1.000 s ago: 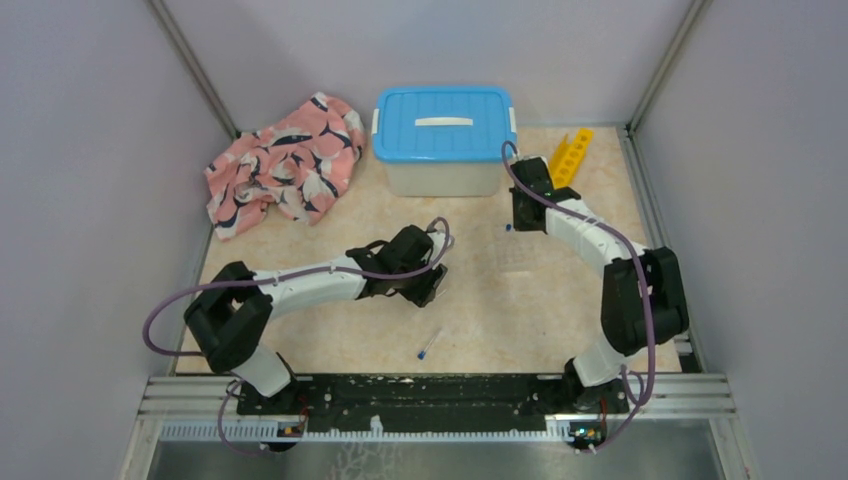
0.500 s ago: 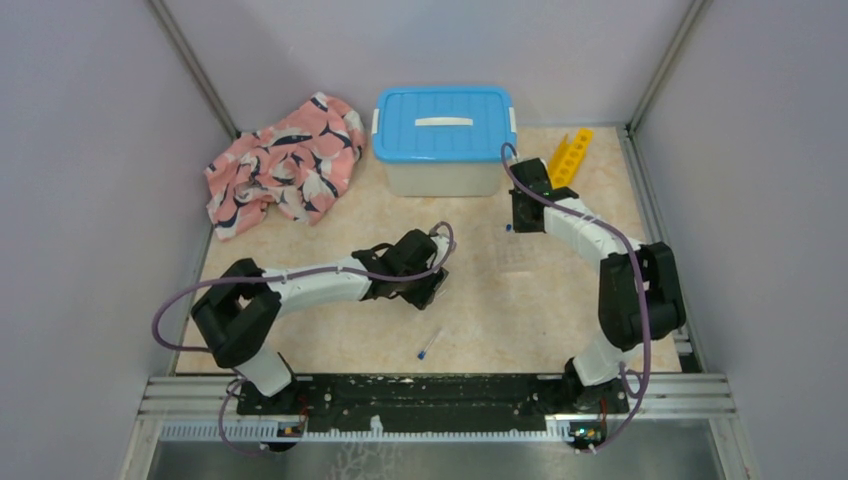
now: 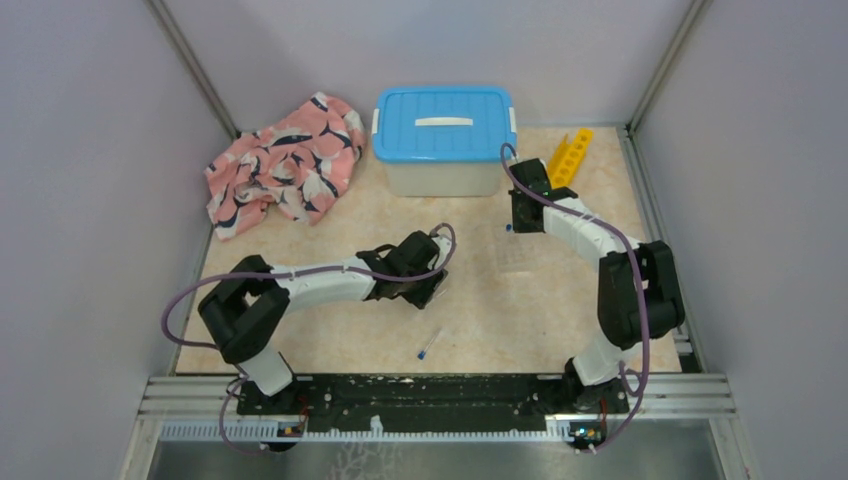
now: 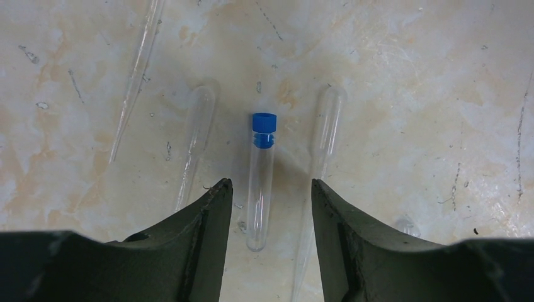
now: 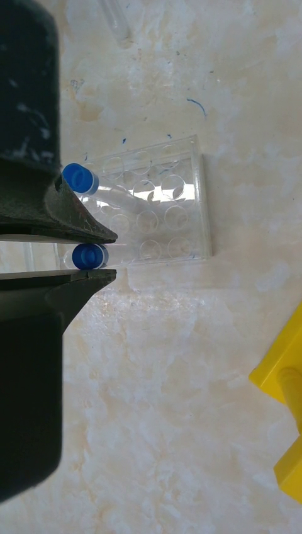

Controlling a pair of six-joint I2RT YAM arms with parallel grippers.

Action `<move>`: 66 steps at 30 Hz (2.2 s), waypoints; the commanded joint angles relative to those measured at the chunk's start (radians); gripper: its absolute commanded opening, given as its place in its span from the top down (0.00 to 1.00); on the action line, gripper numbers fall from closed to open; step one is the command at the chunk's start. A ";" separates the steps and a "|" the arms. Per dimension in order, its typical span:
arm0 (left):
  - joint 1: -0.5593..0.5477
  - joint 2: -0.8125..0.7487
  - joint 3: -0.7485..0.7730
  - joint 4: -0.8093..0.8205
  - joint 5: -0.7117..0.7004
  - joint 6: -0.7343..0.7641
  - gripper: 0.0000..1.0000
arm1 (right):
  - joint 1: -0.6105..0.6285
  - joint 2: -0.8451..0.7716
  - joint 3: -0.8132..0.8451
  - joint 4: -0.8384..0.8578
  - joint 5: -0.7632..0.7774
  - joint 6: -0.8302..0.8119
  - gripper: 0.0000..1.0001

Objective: Organize the chemistry lab equipment
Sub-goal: Insert the test tube into the slot of the test tube rack, then pick up the test tube at the center of the board.

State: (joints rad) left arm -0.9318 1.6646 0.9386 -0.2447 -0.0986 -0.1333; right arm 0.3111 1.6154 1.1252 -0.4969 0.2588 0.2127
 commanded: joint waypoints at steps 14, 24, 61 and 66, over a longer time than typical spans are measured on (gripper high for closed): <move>-0.009 0.034 -0.003 0.033 -0.024 0.010 0.54 | -0.007 0.012 -0.005 0.026 -0.015 0.013 0.70; -0.009 0.041 -0.012 0.033 -0.029 0.002 0.74 | -0.007 -0.016 -0.014 0.047 -0.013 0.023 0.65; -0.014 -0.291 -0.026 0.173 -0.159 0.112 1.00 | 0.053 -0.371 0.022 0.035 -0.192 0.106 0.56; -0.016 -0.336 -0.041 0.268 -0.156 0.230 1.00 | 0.142 -0.400 0.012 0.035 -0.296 0.114 0.56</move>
State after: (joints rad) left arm -0.9382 1.3655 0.9192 -0.0883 -0.2447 -0.0181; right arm 0.3920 1.2625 1.1007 -0.4683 0.0887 0.3080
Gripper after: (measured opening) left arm 0.181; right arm 0.437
